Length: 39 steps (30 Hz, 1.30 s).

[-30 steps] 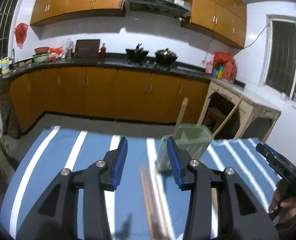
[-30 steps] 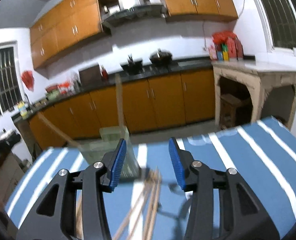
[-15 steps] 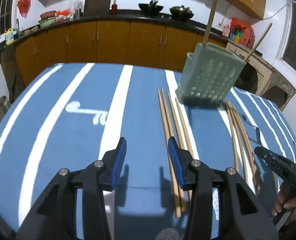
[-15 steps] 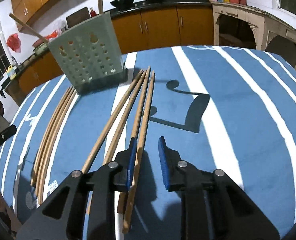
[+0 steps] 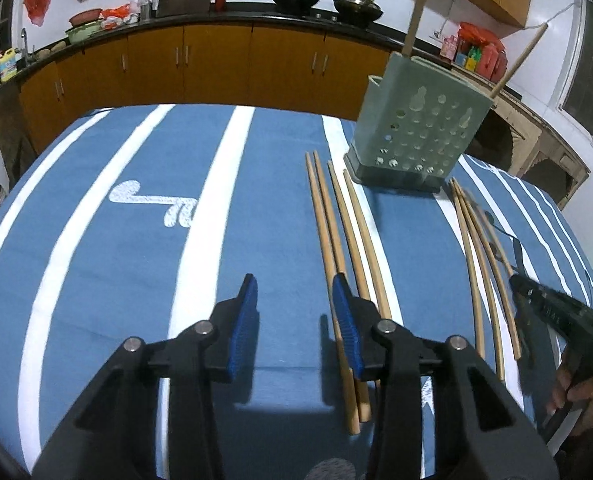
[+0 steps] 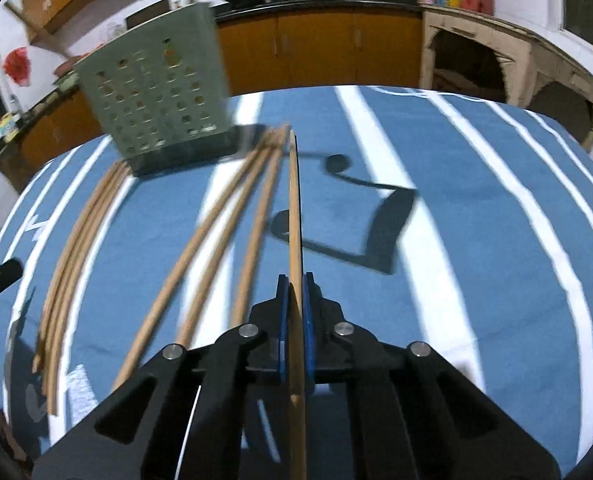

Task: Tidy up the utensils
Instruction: 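Grasp another wooden chopstick with each tool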

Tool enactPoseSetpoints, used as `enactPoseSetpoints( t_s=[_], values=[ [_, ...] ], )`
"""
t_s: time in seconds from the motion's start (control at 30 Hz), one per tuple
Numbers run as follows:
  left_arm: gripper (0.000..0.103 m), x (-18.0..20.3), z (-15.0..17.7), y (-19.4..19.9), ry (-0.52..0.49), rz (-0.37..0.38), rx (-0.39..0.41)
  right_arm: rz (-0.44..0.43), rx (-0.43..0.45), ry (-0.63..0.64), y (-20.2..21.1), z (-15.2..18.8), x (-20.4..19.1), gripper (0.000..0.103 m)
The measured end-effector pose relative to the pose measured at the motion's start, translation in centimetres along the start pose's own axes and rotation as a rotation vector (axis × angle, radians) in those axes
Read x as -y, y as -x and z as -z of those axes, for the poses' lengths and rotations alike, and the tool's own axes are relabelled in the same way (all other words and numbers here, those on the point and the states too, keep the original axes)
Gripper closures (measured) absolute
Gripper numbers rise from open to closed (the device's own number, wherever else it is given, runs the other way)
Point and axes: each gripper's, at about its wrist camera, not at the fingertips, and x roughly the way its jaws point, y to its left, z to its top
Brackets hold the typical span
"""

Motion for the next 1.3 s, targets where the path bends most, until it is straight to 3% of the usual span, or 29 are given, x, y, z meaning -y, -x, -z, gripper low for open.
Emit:
enactPoseSetpoints(
  t_s=[0.1, 0.33, 0.7, 0.8, 1.07, 1.3],
  values=[
    [0.07, 0.5, 0.1, -0.9, -0.018, 0.013, -0.023, 0.017, 0.001, -0.049, -0.1, -0.4, 1.5, 0.096],
    [0.08, 1.8, 0.6, -2.6, -0.054, 0.024, -0.069, 0.021, 0.005, -0.025, 0.0, -0.2, 1.6, 0.095],
    [0.085, 2.6, 1.0, -3.1, -0.089, 0.009, -0.077, 0.018, 0.002, -0.015, -0.1, -0.2, 1.3, 0.095],
    [0.092, 2.8, 1.1, -3.1, -0.101, -0.019, -0.071, 0.017, 0.0, 0.0, 0.0, -0.2, 1.0, 0.095],
    [0.095, -1.1, -0.6, -3.7, -0.011, -0.108, -0.062, 0.031, 0.004, -0.023, -0.2, -0.6, 1.6, 0.095],
    [0.094, -2.4, -0.9, -3.8, -0.042, -0.128, -0.05, 0.036, 0.002, -0.017, -0.2, -0.5, 1.6, 0.095]
  ],
)
